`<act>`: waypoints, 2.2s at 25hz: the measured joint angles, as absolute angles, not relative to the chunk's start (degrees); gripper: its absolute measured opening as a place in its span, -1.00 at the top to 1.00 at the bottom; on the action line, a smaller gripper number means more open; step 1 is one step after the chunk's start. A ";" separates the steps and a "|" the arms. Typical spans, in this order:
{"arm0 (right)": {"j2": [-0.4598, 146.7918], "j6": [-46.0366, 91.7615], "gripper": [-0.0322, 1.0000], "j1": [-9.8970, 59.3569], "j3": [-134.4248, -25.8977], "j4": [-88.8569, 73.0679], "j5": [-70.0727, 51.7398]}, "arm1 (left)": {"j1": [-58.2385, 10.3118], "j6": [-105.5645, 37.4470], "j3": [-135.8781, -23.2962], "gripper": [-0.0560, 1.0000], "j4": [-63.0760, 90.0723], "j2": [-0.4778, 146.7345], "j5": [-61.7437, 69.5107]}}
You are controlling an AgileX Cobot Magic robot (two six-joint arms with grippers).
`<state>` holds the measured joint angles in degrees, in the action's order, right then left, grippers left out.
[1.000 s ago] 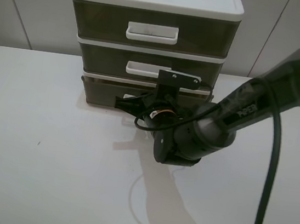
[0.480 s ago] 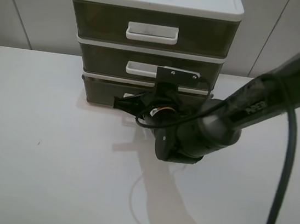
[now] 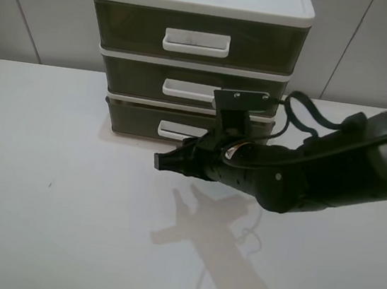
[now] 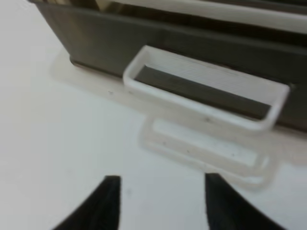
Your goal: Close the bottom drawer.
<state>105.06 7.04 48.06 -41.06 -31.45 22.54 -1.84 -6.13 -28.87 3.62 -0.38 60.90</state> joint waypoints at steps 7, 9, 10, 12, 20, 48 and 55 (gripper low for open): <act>89.54 7.64 -0.60 32.37 -32.40 -30.79 8.17 | -1.84 -6.13 -28.87 -0.47 3.62 -0.38 60.90; 83.47 7.64 -0.64 26.16 -30.86 -29.67 2.05 | -1.84 -6.13 -28.87 -0.47 3.62 -0.38 60.90; 79.85 7.64 -0.65 22.75 -30.35 -29.08 -1.76 | -1.84 -6.13 -28.87 -0.47 3.62 -0.38 60.90; 72.15 7.64 -0.65 17.00 -29.97 -27.19 -9.23 | -1.84 -6.13 -28.87 -0.47 3.62 -0.38 60.90; 38.46 7.58 -0.65 -0.39 -29.83 -18.43 -32.75 | -1.84 -6.13 -28.87 -0.47 3.62 -0.38 60.90; -0.08 0.00 -0.65 -4.19 -29.67 -2.62 -60.57 | -1.84 -6.13 -28.87 -0.47 3.62 -0.38 60.90; -0.08 0.00 -0.65 -4.19 -29.67 -2.57 -60.57 | -1.84 -6.13 -28.87 -0.47 3.62 -0.38 60.90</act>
<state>-0.08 0.00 -4.19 -29.67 -2.57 -60.57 -1.84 -6.13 -28.87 3.62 -0.38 60.90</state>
